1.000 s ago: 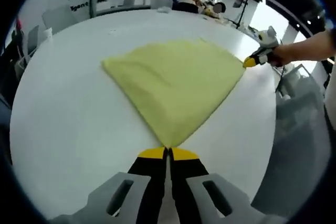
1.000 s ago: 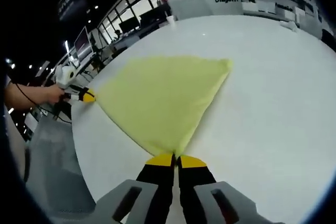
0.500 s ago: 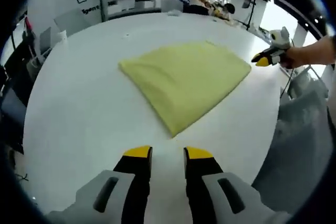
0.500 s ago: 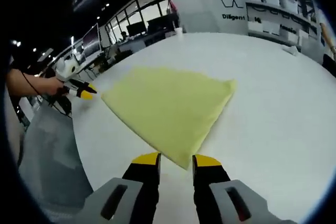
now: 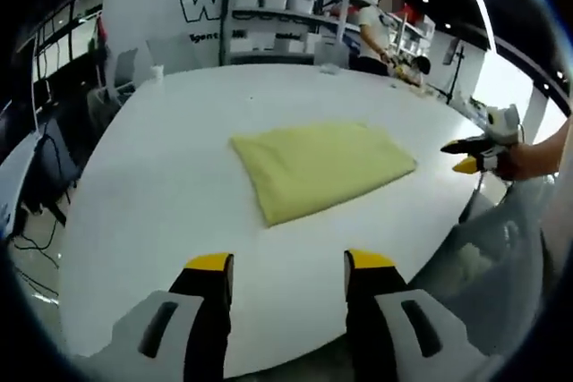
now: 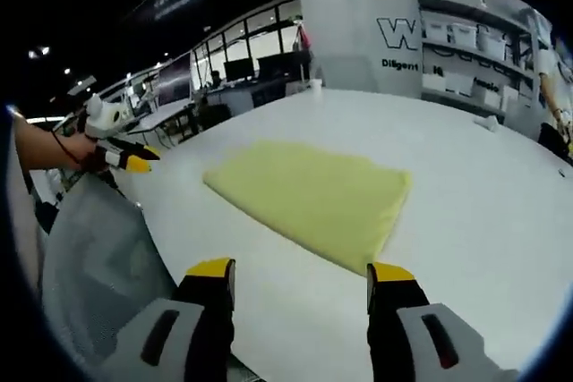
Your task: Fold the garment on the visible template until the final outline fits inside the template.
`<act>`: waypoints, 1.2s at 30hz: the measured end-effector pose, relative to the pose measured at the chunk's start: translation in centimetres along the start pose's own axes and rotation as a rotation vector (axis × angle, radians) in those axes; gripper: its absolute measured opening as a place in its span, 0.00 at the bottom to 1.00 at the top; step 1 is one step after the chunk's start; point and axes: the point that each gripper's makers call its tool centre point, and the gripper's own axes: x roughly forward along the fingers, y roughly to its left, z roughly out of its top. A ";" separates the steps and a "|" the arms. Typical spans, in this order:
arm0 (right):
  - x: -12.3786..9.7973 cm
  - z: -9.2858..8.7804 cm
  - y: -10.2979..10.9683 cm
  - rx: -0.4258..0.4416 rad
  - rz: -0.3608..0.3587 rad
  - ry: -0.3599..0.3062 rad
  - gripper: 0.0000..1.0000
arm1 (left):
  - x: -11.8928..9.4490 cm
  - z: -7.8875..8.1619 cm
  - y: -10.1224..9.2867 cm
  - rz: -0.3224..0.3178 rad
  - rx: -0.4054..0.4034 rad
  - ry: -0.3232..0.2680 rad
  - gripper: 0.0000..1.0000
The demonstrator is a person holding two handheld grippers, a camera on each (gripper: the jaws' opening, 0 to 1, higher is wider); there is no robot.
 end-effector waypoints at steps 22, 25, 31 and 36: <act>-2.7 0.8 4.5 0.083 -0.160 -0.043 0.77 | -3.0 -0.7 -1.0 0.005 -0.083 -0.067 0.94; -2.2 1.0 5.1 0.092 -0.174 -0.041 0.77 | -3.3 -2.5 -1.0 -0.018 -0.122 -0.039 0.94; -0.9 1.4 5.8 0.078 -0.198 -0.028 0.79 | -2.2 -0.9 -2.3 -0.074 -0.116 -0.124 0.92; -0.7 1.1 5.4 0.097 -0.229 -0.021 0.79 | -1.5 -0.9 -2.6 -0.104 -0.135 -0.134 0.93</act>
